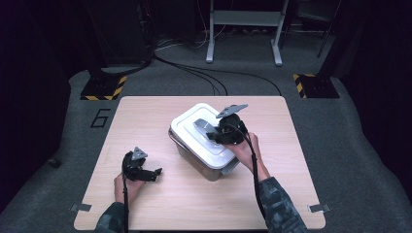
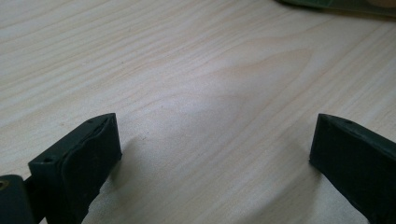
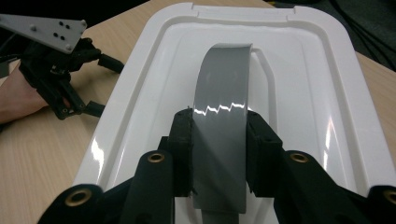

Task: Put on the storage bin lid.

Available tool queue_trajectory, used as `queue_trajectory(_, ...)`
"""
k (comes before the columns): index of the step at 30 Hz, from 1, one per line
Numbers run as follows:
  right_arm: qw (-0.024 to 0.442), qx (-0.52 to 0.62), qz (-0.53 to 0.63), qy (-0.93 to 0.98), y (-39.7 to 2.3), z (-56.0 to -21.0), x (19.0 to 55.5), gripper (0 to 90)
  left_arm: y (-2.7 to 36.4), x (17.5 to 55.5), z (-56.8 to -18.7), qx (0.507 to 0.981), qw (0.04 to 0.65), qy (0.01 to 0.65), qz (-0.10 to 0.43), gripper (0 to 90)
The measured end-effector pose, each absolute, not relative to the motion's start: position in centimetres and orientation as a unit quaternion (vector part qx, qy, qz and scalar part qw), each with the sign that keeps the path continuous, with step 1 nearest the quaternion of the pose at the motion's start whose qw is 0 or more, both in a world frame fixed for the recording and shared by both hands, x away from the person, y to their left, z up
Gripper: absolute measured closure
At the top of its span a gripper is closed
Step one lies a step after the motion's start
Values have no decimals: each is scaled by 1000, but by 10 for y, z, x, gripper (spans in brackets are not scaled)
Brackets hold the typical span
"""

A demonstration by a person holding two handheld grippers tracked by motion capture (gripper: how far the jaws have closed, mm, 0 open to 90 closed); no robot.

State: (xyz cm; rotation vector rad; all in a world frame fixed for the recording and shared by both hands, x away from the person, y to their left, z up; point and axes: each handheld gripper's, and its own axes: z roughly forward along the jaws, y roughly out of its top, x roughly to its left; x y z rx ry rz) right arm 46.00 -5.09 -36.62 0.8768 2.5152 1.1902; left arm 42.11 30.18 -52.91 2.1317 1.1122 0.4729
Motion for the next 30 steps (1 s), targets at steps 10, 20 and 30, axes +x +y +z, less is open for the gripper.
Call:
queue_trajectory(10,103,297,389,866,-41,-380,462,672,301,421,-529,817,341,429,182,16)
queue_trajectory(20,137,334,430,828,-86,-368,450,193,301,421,-530,815,343,430,184,16)
queue_trajectory(30,204,434,420,770,-197,-399,427,31,300,421,-531,812,346,432,187,16)
